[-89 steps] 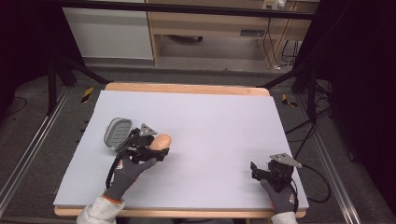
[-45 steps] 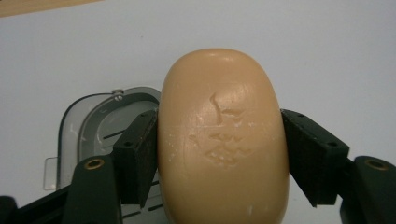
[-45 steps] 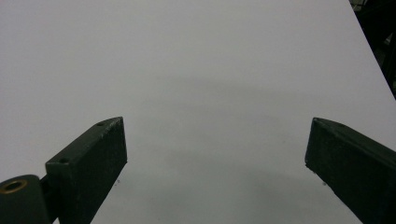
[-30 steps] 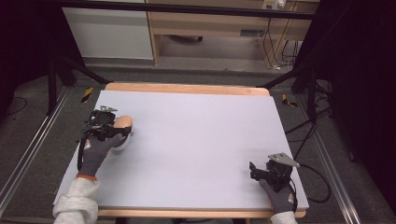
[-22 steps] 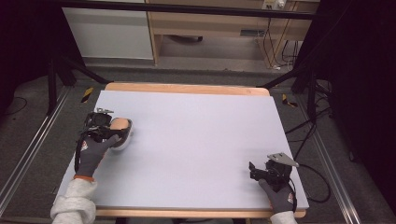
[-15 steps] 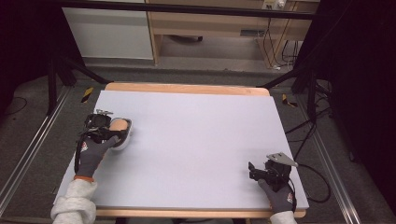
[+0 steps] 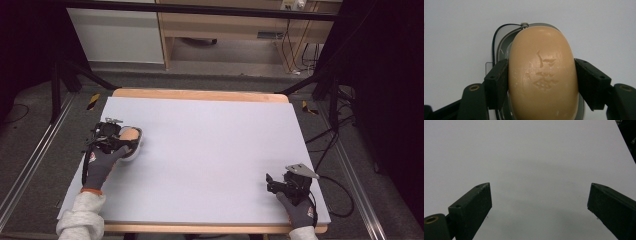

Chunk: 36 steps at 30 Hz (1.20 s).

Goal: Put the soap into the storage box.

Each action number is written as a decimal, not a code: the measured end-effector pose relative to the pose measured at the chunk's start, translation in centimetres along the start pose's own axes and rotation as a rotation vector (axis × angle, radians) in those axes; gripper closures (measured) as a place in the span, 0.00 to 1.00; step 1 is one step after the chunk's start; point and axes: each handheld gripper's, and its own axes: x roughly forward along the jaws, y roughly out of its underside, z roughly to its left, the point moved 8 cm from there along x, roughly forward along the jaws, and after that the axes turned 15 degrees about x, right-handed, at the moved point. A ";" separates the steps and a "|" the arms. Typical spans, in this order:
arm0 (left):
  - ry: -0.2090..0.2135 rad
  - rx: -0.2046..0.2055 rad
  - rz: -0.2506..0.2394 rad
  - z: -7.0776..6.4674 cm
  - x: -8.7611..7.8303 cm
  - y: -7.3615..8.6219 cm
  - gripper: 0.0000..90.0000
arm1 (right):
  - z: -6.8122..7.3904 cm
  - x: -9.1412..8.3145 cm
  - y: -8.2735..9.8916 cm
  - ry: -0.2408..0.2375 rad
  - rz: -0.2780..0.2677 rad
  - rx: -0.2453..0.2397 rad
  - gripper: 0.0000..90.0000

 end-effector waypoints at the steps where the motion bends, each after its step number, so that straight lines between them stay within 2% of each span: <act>1: 0.000 0.001 0.001 0.0 0.0 0.0 0.34 | 0.0 0.0 0.0 0.000 0.000 0.000 0.06; 12: -0.018 0.017 -0.005 -0.2 -0.1 0.0 0.30 | 0.0 0.0 0.0 -0.001 0.000 0.001 0.06; 20: -0.007 0.026 -0.041 -0.6 -0.8 -0.2 0.30 | 0.0 0.0 0.0 0.000 0.001 -0.001 0.06; 28: 0.009 0.057 -0.110 -2.3 -2.1 -0.9 0.31 | 0.0 0.0 0.0 0.001 0.002 0.000 0.06; 32: 0.043 0.064 -0.162 -3.8 -2.6 -0.8 0.31 | -0.1 0.0 0.0 0.003 -0.002 0.001 0.06; 36: 0.058 0.083 -0.199 -5.0 -3.0 -0.5 0.31 | -0.2 -0.1 -0.1 0.005 -0.004 0.005 0.06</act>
